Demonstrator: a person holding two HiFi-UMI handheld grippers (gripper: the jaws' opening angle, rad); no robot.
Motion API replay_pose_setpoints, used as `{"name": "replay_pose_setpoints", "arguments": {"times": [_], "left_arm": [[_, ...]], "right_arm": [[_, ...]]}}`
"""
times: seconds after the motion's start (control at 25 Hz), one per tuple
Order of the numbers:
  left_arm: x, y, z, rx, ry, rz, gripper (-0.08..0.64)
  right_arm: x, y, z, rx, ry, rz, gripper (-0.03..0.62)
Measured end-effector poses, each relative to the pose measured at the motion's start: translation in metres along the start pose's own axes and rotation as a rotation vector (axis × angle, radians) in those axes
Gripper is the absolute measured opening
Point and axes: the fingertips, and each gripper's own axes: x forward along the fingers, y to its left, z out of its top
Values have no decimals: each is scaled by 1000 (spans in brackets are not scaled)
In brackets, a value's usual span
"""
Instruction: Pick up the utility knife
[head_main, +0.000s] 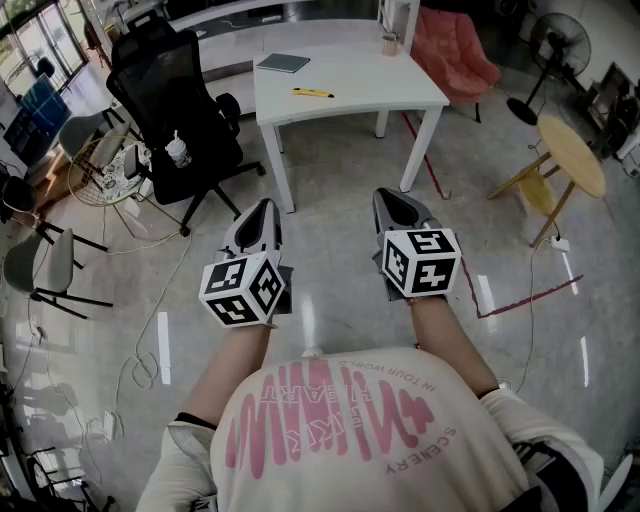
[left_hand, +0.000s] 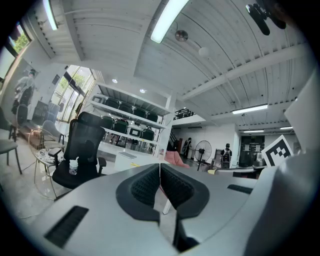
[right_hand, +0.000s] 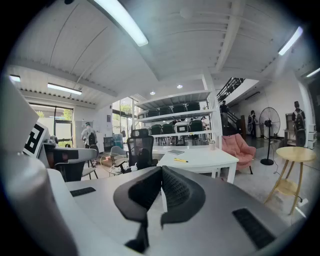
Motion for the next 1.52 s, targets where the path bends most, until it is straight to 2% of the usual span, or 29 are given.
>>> {"name": "replay_pose_setpoints", "arguments": {"times": [0.48,0.72,0.96,1.16,1.36,1.52], "left_arm": [[11,28,9,-4,-31,-45,25],[21,53,20,-5,-36,-51,25],[27,73,31,4,-42,-98,25],[33,101,23,-2,-25,-101,25],[45,107,4,-28,-4,-138,25],[61,110,0,-44,7,-145,25]], "right_arm": [[27,10,1,7,-10,-25,14],[46,16,15,99,-53,-29,17],[71,30,24,98,-76,-41,17],[84,43,21,95,-92,-48,17],[95,40,-3,86,-39,-54,17],[106,32,-5,78,-13,-57,17]]}}
